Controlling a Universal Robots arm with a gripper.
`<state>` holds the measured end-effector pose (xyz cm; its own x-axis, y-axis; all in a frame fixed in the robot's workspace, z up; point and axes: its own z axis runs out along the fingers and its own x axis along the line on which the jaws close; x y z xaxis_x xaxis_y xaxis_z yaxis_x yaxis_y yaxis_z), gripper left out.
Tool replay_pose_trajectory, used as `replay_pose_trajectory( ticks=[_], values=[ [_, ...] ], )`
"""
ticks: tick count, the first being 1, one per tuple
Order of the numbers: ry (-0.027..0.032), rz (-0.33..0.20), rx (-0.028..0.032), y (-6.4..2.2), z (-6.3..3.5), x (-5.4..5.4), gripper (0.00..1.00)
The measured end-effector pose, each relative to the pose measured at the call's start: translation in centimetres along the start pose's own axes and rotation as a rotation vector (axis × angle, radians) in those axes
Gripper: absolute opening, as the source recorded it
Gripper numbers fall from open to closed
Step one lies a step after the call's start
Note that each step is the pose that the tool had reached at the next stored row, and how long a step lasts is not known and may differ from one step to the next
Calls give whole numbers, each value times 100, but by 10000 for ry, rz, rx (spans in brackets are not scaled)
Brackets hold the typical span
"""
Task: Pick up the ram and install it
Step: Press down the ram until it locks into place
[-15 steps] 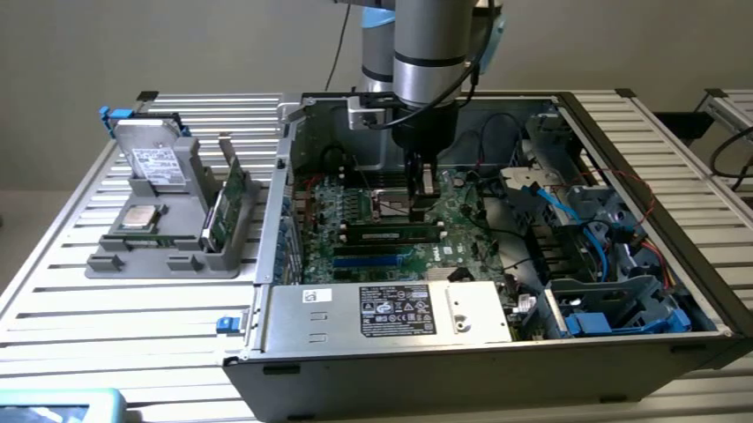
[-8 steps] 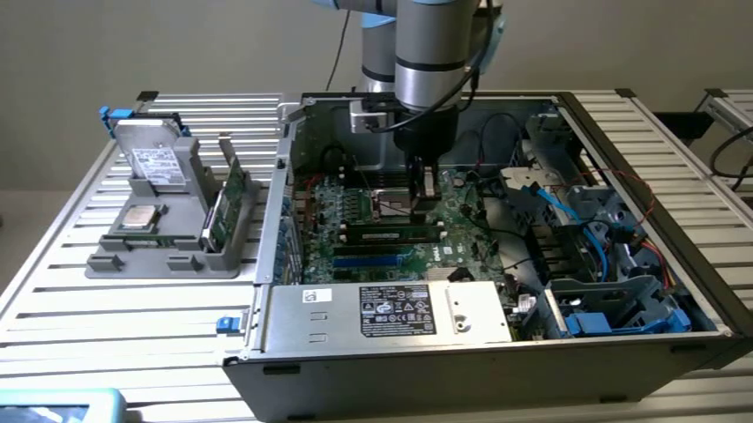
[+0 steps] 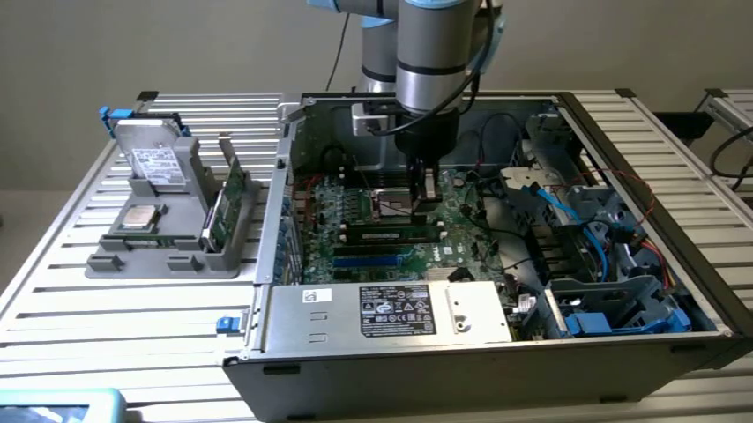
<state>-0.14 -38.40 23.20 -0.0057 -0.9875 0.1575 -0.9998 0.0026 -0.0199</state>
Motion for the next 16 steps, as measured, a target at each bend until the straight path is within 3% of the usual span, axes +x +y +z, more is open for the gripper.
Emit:
replay_pose_trajectory(
  ticks=[16],
  values=[
    [-28,4,-1,-27,39,-13,11]
  ],
)
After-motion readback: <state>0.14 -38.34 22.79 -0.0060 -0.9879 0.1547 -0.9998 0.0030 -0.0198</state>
